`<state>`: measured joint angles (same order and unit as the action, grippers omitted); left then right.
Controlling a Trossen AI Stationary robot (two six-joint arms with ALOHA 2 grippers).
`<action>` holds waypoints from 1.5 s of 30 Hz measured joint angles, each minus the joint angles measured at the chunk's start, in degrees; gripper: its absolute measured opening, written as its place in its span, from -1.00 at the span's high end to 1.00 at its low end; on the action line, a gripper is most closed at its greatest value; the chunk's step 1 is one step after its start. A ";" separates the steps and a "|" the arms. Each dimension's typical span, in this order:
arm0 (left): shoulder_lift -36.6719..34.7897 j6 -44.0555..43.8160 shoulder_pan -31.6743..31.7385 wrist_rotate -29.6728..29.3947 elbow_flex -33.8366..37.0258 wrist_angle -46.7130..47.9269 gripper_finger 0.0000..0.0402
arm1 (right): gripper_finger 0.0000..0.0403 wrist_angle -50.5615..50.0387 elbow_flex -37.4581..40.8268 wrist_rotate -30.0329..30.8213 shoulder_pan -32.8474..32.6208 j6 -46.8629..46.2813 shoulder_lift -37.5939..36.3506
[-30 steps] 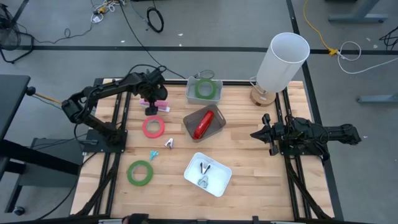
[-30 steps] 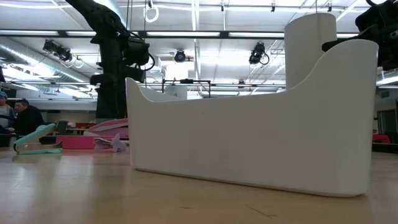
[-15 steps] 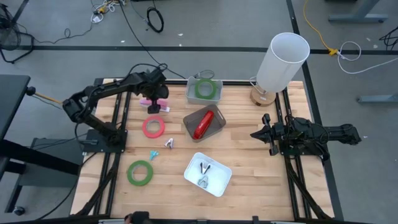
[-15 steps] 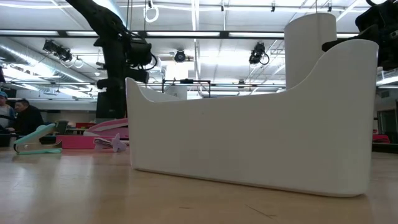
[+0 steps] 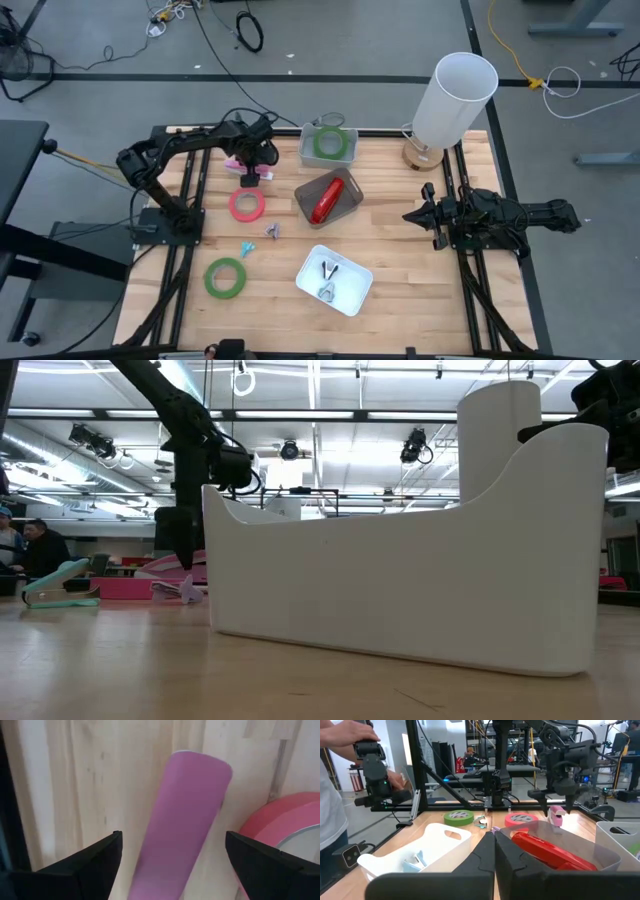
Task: Pick and place Stapler, Stapler remover, tape
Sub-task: Put the pink stapler into the black bin
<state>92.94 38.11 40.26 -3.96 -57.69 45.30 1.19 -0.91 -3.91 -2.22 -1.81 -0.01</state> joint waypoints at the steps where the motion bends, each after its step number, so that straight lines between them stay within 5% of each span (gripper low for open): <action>1: 0.09 0.00 -0.05 0.08 0.00 0.02 -0.73 | 0.99 0.02 0.00 -0.02 -0.02 -0.02 0.00; 31: 0.44 0.05 -0.38 0.15 0.02 0.85 0.25 | 0.99 0.00 0.00 -0.01 -0.01 -0.01 0.00; 45: -3.19 0.37 -0.36 -0.14 -0.05 1.68 0.29 | 0.99 0.00 0.00 -0.01 0.00 -0.02 0.00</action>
<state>89.75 38.48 39.90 -4.10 -57.74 46.98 1.19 -0.91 -3.92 -2.23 -1.83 -0.01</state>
